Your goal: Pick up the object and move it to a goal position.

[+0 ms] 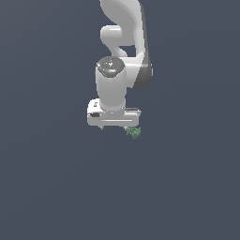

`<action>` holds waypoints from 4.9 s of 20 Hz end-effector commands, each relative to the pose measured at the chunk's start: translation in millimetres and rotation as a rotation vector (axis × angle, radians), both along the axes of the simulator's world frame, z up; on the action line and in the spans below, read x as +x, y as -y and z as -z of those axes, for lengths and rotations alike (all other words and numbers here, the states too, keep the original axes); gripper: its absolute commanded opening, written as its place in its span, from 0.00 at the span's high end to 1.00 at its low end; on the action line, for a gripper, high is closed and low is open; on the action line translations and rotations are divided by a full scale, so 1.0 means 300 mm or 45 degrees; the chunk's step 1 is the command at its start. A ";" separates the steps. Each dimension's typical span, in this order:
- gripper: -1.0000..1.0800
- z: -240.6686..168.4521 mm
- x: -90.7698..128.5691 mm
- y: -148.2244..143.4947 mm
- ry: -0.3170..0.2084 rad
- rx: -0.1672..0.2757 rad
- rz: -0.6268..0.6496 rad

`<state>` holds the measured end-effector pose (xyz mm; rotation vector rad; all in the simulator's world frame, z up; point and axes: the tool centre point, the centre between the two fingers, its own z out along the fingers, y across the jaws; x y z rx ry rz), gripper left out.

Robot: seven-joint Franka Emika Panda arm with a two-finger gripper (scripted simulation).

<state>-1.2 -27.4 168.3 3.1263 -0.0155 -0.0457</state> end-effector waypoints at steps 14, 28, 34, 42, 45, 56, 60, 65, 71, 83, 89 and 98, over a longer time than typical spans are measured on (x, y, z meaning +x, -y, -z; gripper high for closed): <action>0.04 0.023 0.001 0.070 0.001 0.025 0.071; 0.04 0.088 -0.046 -0.034 0.003 0.023 -0.237; 0.04 0.142 -0.095 -0.129 0.008 0.023 -0.518; 0.04 0.203 -0.170 -0.255 0.017 0.028 -0.888; 0.04 0.218 -0.192 -0.288 0.020 0.030 -0.987; 0.04 0.241 -0.230 -0.342 0.026 0.034 -1.148; 0.04 0.250 -0.229 -0.340 0.026 0.034 -1.140; 0.04 0.310 -0.232 -0.341 0.026 0.035 -1.144; 0.04 0.393 -0.233 -0.342 0.026 0.035 -1.148; 1.00 0.408 -0.231 -0.342 0.026 0.034 -1.149; 1.00 0.398 -0.228 -0.345 0.027 0.033 -1.148; 1.00 0.281 -0.189 -0.385 0.027 0.034 -1.149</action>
